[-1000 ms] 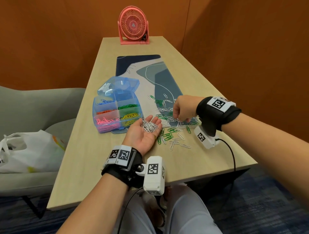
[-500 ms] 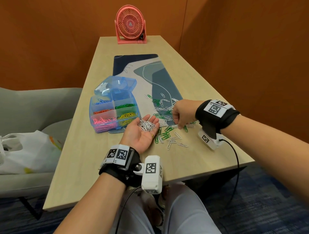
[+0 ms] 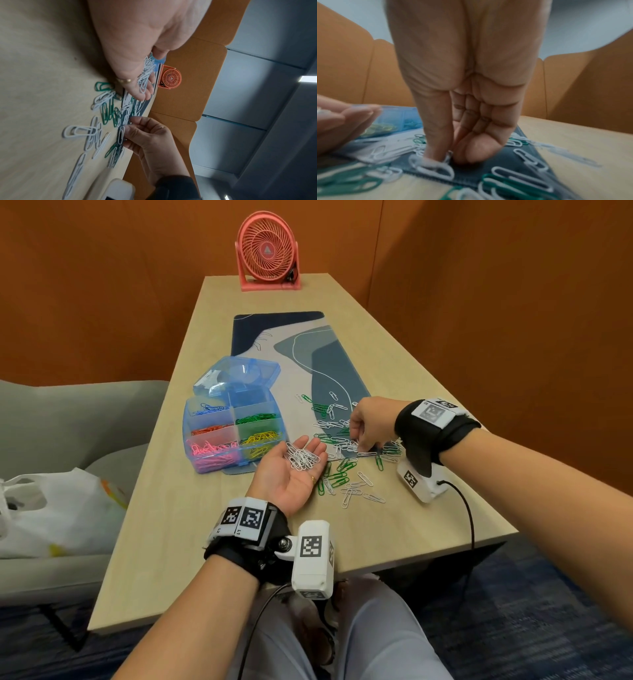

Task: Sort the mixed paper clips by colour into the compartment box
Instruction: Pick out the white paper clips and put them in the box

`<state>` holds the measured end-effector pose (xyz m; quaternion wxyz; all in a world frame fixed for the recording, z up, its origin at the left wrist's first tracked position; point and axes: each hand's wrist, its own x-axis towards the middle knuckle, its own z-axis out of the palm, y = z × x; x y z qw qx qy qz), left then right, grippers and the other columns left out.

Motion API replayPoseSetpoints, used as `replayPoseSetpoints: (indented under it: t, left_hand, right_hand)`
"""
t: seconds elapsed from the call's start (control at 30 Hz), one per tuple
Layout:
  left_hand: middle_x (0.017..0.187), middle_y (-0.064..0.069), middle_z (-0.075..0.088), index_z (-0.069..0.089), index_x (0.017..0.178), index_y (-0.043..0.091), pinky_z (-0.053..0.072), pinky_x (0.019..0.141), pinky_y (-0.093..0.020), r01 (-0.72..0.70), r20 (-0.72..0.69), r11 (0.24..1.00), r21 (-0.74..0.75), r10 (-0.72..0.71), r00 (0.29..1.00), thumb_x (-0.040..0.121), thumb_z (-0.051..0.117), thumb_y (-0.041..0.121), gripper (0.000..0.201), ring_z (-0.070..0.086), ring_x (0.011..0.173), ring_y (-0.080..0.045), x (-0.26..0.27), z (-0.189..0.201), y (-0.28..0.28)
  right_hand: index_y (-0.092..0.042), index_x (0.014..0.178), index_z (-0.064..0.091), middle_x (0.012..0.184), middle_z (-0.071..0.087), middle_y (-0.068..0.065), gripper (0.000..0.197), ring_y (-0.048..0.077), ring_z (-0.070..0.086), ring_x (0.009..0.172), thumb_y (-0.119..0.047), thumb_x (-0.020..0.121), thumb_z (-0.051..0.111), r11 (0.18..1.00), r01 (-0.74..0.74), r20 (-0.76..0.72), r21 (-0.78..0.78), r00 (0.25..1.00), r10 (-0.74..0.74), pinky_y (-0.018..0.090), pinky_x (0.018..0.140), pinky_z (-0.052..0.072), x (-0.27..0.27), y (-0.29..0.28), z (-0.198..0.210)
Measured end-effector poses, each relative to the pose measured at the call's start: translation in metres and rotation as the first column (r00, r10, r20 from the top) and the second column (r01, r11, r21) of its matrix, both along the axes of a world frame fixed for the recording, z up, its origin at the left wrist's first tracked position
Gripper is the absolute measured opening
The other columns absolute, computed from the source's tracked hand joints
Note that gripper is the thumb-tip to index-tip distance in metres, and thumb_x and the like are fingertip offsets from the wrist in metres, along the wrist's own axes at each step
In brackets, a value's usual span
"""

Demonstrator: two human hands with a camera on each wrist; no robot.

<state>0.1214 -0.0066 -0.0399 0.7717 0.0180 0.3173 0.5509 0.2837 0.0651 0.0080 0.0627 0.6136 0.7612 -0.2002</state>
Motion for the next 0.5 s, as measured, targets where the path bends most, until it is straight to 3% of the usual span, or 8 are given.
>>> replayPoseSetpoints:
  t: [0.07, 0.27, 0.43, 0.5]
  left_hand:
    - [0.100, -0.017, 0.059, 0.054, 0.100, 0.000, 0.041, 0.093, -0.038, 0.001, -0.002, 1.000, 0.001, -0.001, 1.000, 0.104, 0.024, 0.029, 0.042, 0.048, 0.124, -0.030, 0.0001, 0.0005, -0.0007]
    - [0.102, -0.018, 0.059, 0.054, 0.101, 0.000, 0.041, 0.095, -0.038, 0.004, -0.016, 1.000, 0.004, -0.003, 1.000, 0.104, 0.024, 0.029, 0.042, 0.048, 0.124, -0.030, -0.0003, 0.0014, -0.0025]
    - [0.105, -0.018, 0.059, 0.054, 0.102, -0.001, 0.041, 0.095, -0.038, 0.018, -0.026, 1.000, 0.010, -0.018, 1.000, 0.104, 0.024, 0.029, 0.042, 0.048, 0.124, -0.030, -0.0012, -0.0006, -0.0018]
    - [0.117, -0.018, 0.058, 0.054, 0.101, 0.000, 0.040, 0.095, -0.039, 0.024, -0.032, 1.000, 0.014, -0.024, 0.999, 0.103, 0.024, 0.028, 0.041, 0.047, 0.126, -0.030, -0.0009, -0.0012, -0.0012]
  right_hand:
    - [-0.009, 0.091, 0.069, 0.081, 0.069, 0.005, 0.015, 0.014, 0.062, 0.061, -0.012, 0.078, 0.076, 0.999, 0.042, -0.014, -0.024, 0.999, -0.043, 0.021, 0.057, 0.053, -0.0012, 0.0029, -0.0010]
    - [-0.004, 0.087, 0.069, 0.077, 0.068, 0.010, 0.011, 0.020, 0.061, 0.062, -0.011, 0.079, 0.072, 0.994, 0.077, -0.002, -0.071, 0.997, -0.077, 0.031, 0.069, 0.057, -0.0045, 0.0060, -0.0034]
    - [-0.007, 0.079, 0.070, 0.073, 0.068, 0.007, 0.007, 0.020, 0.061, 0.065, -0.013, 0.075, 0.070, 0.999, 0.046, 0.027, 0.016, 0.999, -0.046, 0.030, 0.067, 0.055, -0.0079, 0.0016, -0.0041]
    - [-0.012, 0.070, 0.066, 0.071, 0.066, 0.005, 0.006, 0.019, 0.061, 0.066, -0.011, 0.073, 0.070, 0.999, 0.007, 0.052, 0.053, 0.999, -0.010, 0.029, 0.064, 0.054, -0.0096, -0.0014, -0.0044]
